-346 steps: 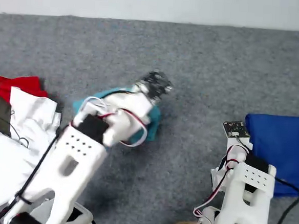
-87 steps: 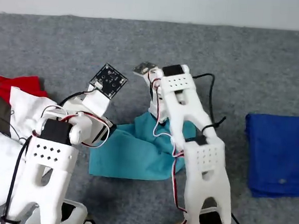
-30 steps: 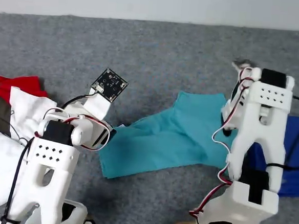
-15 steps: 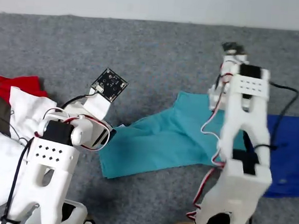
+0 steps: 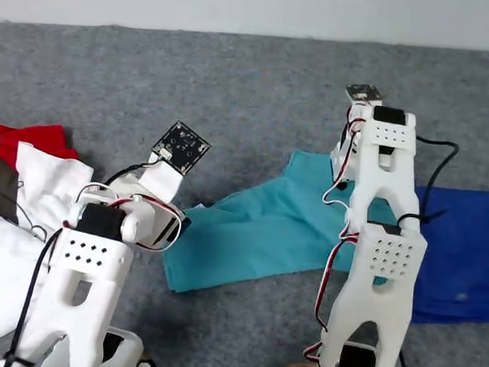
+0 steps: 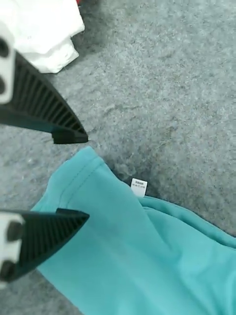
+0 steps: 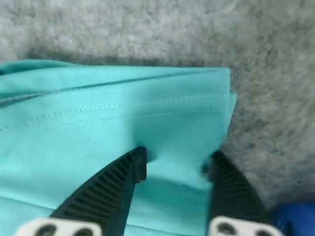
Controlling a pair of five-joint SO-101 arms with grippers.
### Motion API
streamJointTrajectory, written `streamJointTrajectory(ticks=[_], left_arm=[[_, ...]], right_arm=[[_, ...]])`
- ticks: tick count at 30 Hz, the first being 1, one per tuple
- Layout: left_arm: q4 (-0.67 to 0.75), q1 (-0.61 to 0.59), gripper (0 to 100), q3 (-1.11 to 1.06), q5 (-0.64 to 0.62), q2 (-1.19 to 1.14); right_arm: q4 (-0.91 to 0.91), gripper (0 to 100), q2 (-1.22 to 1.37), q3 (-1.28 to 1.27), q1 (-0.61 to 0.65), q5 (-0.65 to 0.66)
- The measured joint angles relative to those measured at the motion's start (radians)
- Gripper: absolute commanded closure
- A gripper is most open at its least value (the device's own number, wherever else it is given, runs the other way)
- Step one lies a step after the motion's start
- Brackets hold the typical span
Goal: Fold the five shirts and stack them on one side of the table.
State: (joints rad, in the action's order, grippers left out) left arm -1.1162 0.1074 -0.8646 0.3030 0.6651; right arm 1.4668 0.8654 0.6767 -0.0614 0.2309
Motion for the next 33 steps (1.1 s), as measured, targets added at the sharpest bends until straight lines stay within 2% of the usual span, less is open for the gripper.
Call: streamJointTrajectory(ticks=[2,4,13,21,33], left_arm=[[0.0,0.0,79,0.0,0.0,0.0],[0.0,0.0,79,0.0,0.0,0.0],[0.0,0.0,79,0.0,0.0,0.0],[0.0,0.0,79,0.0,0.0,0.0],[0.0,0.0,79,0.0,0.0,0.0]], right_arm=[[0.029,96.0,0.011,0.032,0.0,0.021],[0.066,99.5,0.011,0.058,0.003,0.029],[0.284,98.8,0.009,0.311,0.002,0.034],[0.287,98.8,-0.158,0.367,0.002,0.035],[0.29,98.8,-0.559,0.367,0.04,0.035]])
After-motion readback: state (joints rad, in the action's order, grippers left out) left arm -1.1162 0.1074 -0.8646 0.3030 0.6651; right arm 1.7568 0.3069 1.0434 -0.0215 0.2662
